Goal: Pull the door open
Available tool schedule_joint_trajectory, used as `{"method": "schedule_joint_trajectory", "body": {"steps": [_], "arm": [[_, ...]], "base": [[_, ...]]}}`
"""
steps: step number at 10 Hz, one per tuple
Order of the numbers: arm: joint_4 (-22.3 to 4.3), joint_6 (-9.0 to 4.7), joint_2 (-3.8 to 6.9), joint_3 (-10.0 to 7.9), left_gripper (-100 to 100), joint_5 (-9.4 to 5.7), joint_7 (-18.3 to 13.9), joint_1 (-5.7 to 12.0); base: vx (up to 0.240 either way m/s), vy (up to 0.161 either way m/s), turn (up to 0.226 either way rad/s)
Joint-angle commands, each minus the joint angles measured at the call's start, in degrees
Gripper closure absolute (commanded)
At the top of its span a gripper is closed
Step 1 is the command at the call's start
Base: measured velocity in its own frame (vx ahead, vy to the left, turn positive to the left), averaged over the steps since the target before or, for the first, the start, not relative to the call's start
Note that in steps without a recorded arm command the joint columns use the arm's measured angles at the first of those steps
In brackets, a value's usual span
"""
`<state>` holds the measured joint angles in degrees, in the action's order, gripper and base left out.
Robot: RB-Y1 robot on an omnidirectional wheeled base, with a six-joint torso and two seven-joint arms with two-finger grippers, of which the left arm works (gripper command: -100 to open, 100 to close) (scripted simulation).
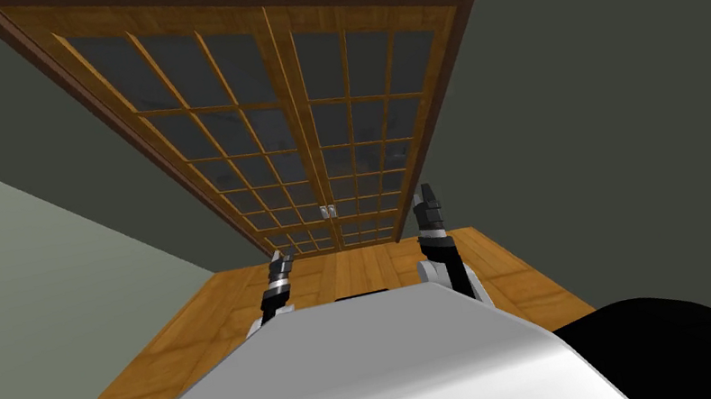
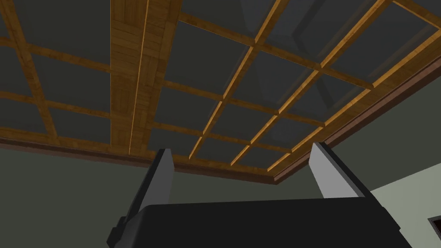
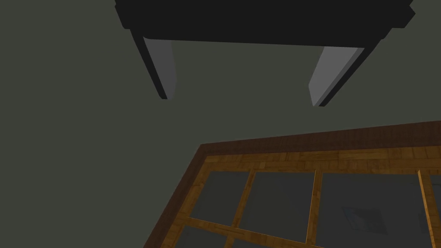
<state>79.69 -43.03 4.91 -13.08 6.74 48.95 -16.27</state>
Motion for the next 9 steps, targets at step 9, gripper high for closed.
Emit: {"method": "schedule_joint_trajectory", "body": {"steps": [9], "arm": [[-13.6,-1.57,-0.32,-2.50,-100,3.54,12.1,3.90]], "base": [[0.108,-0.001,-0.079]]}}
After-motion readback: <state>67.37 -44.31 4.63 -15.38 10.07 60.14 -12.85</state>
